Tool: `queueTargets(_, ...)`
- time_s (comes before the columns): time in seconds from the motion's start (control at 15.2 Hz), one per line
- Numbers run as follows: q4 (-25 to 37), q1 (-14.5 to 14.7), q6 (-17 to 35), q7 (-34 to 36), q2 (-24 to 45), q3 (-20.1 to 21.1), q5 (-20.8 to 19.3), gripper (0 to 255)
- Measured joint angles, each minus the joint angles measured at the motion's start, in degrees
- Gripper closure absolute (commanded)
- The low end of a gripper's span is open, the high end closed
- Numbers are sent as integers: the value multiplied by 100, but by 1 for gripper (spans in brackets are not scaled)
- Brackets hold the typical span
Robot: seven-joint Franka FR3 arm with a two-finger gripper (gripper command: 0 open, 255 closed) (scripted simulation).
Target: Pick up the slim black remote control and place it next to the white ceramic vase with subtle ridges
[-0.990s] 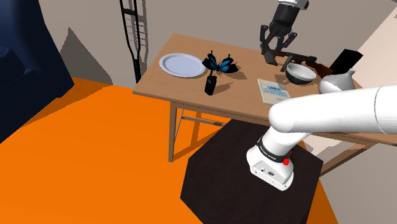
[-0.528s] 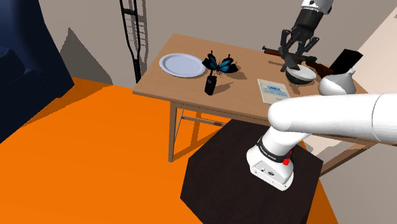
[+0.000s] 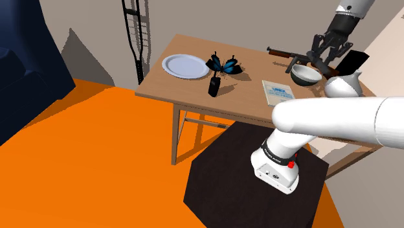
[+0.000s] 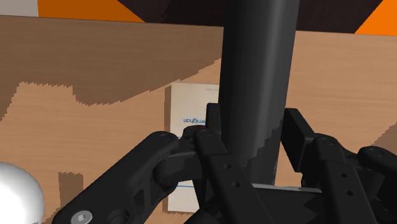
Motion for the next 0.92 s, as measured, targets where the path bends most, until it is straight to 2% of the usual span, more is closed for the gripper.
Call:
queueTargets(0.4, 334, -169, -88, -872, 43, -780, -729, 255)
queueTargets(0.92, 1207, -60, -17, -2028, 542, -1931, -1464, 255)
